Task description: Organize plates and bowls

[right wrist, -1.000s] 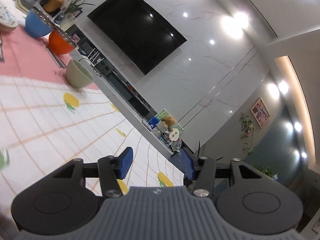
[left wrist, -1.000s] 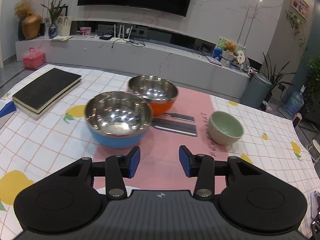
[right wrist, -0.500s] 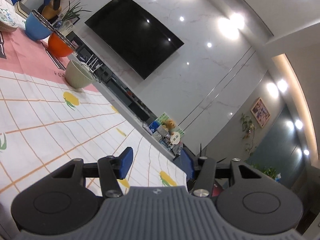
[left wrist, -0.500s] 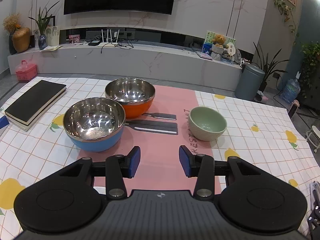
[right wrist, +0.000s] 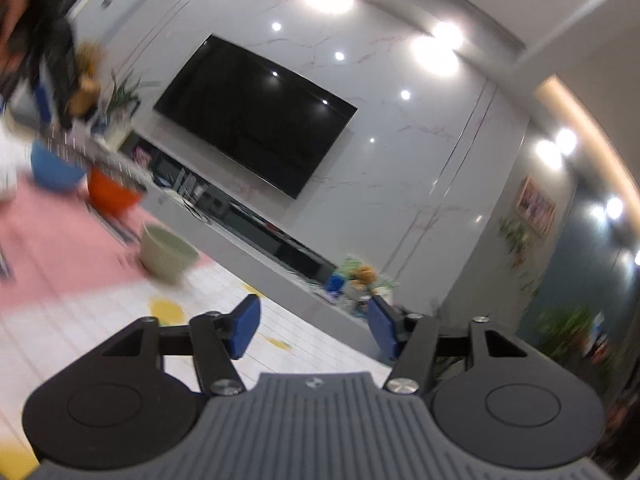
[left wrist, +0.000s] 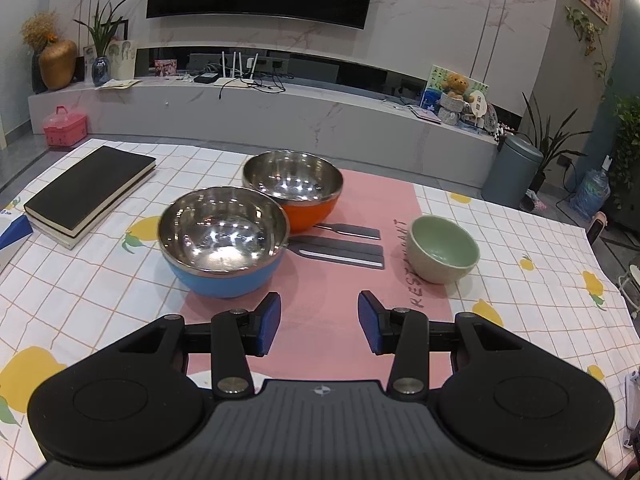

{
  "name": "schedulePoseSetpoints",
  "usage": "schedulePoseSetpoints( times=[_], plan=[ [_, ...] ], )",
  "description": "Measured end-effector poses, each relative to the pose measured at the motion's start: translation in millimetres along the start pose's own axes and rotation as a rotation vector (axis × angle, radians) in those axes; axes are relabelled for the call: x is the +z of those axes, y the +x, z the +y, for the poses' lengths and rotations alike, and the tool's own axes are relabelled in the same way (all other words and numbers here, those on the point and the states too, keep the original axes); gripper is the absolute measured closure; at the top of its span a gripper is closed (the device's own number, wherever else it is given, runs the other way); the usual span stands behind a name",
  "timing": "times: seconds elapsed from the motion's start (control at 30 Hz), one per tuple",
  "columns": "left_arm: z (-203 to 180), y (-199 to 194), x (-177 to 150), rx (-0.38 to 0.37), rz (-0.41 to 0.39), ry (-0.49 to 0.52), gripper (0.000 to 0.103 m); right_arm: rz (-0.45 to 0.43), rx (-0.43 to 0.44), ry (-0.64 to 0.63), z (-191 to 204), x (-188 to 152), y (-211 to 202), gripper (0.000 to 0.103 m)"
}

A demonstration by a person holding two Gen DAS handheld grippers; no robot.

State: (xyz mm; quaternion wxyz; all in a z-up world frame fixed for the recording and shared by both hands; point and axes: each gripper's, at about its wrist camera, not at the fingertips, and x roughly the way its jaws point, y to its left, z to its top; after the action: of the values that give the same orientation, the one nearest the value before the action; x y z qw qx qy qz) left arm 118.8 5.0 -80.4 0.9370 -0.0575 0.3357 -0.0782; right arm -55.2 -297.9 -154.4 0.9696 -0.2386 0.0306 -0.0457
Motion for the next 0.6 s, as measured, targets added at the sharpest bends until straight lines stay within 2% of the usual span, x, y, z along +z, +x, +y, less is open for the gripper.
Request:
schedulePoseSetpoints(
  times=[0.1,0.23,0.37,0.47,0.6],
  plan=[
    [14,-2,4,0.001,-0.015,-0.014,0.052,0.05,0.077,0.136,11,21,22,0.042],
    [40,-3,12,0.017,-0.046,-0.056,0.049,0.187,0.193,0.36,26,47,60,0.043],
    [73,0,20,0.038,-0.063,-0.132,0.049,0.329,0.324,0.601,48,66,101,0.051],
    [96,9,28,0.035,-0.045,-0.19,0.049,0.407,0.41,0.707,74,83,131,0.051],
    [116,22,35,0.051,-0.032,-0.22,0.048,0.491,0.504,0.773,113,110,169,0.051]
  ],
)
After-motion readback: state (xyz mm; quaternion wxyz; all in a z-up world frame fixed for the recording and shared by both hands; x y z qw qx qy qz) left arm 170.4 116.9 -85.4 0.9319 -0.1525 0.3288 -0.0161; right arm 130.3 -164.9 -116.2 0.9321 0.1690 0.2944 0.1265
